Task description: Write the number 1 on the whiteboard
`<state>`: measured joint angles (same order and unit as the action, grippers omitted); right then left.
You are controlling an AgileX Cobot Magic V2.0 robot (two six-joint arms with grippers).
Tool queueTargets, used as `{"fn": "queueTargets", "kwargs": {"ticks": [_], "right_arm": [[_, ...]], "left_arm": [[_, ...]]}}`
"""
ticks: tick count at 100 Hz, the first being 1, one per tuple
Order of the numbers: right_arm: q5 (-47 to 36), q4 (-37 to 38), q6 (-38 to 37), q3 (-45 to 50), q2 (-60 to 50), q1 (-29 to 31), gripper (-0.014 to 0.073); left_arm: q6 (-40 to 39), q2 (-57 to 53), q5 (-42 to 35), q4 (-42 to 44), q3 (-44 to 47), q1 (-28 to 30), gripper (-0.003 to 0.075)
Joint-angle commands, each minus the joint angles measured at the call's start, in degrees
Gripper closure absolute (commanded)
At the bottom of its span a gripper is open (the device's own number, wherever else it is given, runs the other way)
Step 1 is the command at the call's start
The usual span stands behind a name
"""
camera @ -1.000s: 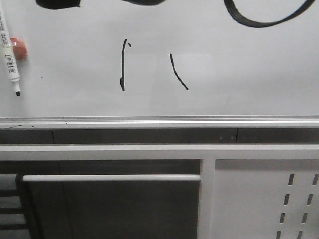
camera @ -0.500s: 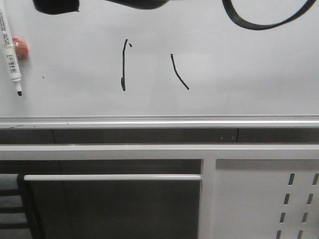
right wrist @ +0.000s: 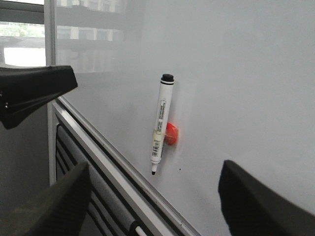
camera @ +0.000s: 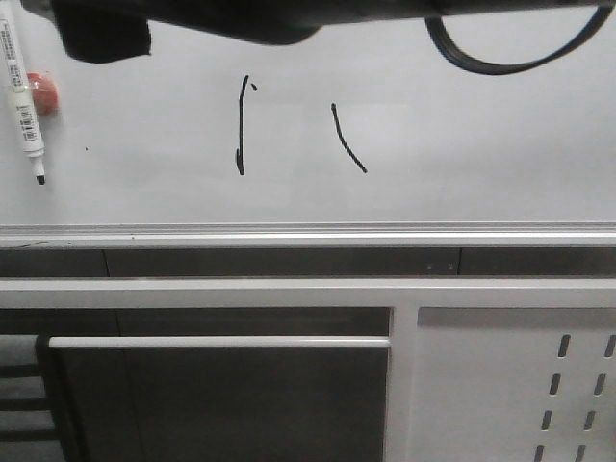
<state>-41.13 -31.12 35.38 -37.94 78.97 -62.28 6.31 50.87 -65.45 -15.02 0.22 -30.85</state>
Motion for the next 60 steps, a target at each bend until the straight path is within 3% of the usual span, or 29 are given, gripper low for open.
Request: {"fn": "queueTargets", "kwargs": {"ticks": [1,10,23,32,60], "right_arm": [[-3.5,1.3,0.4,-1.6,-1.9,0.0,0.0106],[-3.5,1.3,0.4,-1.6,-1.9,0.0,0.0201],[-3.9,1.3,0.4,-1.6,-2.3,0.0,0.05],[-4.9,1.3,0.4,-1.6,-2.8,0.0,0.0657],[-3.8,1.3,3.4,-1.6,-5.5,0.0,0.0673]], "left_arm": [[1.9,-1.8,-3.9,-0.6,0.8,0.2,0.0739],[2.8,-3.3,-0.6,-1.5,-0.9,0.2,0.0739],[6.1,-5.5,7.8,-1.4,-5.3,0.2,0.0739],[10.1,-6.9,13.6,-1.2,-9.0,0.2,0.0739],[18.8,-11.8,30.9,-3.2,-18.7,0.2,0.0739]]}}
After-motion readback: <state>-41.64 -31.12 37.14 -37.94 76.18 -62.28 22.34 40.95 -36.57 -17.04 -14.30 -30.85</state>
